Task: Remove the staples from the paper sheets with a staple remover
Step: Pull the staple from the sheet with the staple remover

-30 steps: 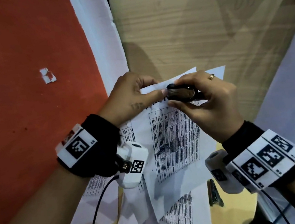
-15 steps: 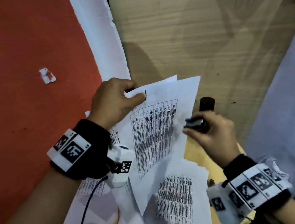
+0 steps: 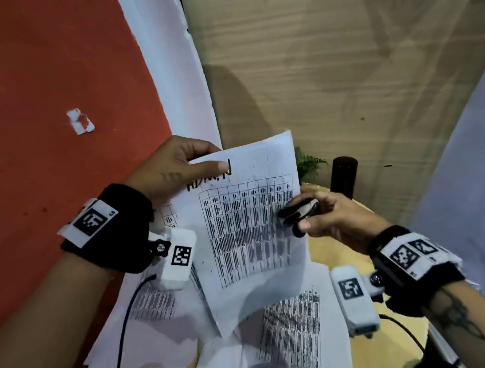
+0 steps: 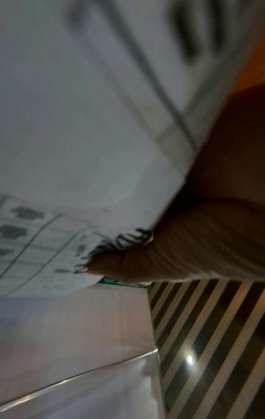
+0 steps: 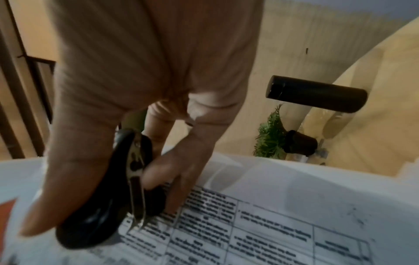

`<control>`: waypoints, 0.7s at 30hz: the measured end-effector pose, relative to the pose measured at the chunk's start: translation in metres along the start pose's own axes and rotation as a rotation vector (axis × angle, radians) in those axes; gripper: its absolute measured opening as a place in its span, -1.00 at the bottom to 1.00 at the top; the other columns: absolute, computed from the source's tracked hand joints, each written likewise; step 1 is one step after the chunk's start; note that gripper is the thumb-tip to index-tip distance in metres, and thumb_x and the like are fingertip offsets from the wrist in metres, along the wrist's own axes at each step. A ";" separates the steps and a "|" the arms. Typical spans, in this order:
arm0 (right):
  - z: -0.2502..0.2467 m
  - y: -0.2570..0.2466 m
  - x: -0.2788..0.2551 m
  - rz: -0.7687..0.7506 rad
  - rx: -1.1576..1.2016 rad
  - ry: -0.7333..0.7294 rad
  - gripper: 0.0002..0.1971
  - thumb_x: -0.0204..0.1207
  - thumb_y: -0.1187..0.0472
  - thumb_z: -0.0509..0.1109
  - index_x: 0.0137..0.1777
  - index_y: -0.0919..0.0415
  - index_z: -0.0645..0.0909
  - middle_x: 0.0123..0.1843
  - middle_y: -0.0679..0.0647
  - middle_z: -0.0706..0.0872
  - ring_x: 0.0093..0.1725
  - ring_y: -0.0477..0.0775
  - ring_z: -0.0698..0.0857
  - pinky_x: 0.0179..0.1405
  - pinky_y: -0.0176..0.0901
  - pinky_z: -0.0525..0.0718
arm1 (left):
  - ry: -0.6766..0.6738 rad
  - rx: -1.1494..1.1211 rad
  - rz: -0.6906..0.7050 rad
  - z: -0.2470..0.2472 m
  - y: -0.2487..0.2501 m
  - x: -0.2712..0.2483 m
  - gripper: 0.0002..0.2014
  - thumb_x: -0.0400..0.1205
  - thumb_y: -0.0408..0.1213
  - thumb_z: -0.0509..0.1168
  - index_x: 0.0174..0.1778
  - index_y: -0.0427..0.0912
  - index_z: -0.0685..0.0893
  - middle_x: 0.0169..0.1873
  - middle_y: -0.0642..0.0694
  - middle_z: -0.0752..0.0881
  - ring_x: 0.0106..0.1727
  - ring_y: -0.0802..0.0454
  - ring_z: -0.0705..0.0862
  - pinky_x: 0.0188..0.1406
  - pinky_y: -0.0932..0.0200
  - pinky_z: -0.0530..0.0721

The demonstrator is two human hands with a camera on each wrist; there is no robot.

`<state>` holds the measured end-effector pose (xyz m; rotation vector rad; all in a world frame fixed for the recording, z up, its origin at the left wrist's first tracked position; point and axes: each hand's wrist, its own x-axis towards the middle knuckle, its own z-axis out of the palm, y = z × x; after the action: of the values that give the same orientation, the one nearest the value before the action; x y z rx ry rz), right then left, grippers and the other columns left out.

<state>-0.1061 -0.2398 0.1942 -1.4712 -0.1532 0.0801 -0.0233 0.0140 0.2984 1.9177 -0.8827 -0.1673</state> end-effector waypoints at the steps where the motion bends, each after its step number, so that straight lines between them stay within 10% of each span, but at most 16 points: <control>1: -0.001 -0.002 0.004 0.005 -0.011 -0.007 -0.39 -0.22 0.10 0.78 -0.07 0.08 0.75 0.12 0.16 0.75 0.02 0.07 0.72 -0.19 -0.26 0.63 | -0.022 -0.022 -0.009 -0.003 -0.002 -0.001 -0.80 0.37 -0.13 0.51 -0.24 -0.20 0.79 -0.31 -0.10 0.78 -0.29 0.10 0.65 -0.31 0.33 0.58; 14: 0.012 -0.017 0.006 0.021 0.039 -0.265 -0.45 -0.15 0.13 0.78 -0.08 0.16 0.79 -0.02 0.26 0.80 -0.12 0.20 0.78 -0.33 -0.18 0.56 | -0.148 -0.102 -0.060 -0.022 -0.005 -0.007 -0.76 0.46 -0.44 0.35 0.04 -0.27 0.70 -0.25 0.03 0.80 -0.27 0.20 0.71 -0.29 0.40 0.65; 18: 0.014 -0.036 0.011 -0.060 0.035 -0.120 -0.36 -0.26 0.09 0.80 -0.08 0.19 0.78 -0.01 0.31 0.79 -0.18 0.17 0.75 -0.31 -0.23 0.50 | 0.102 -0.034 -0.098 -0.056 -0.023 -0.015 -0.74 0.25 -0.16 0.52 -0.14 -0.01 0.78 -0.31 0.14 0.81 -0.22 0.20 0.73 -0.19 0.37 0.67; 21: 0.012 -0.048 0.016 -0.069 0.197 -0.060 -0.37 -0.39 0.18 0.80 -0.20 0.27 0.79 -0.23 0.21 0.82 -0.39 -0.03 0.77 -0.59 -0.42 0.58 | 0.364 -0.176 -0.216 -0.083 -0.052 -0.027 -0.78 0.56 -0.04 0.35 -0.38 0.15 0.81 -0.51 0.25 0.74 -0.36 0.31 0.69 -0.28 0.42 0.60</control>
<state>-0.0939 -0.2306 0.2435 -1.2661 -0.2381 0.0810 0.0218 0.1043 0.2915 1.7993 -0.4049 -0.0196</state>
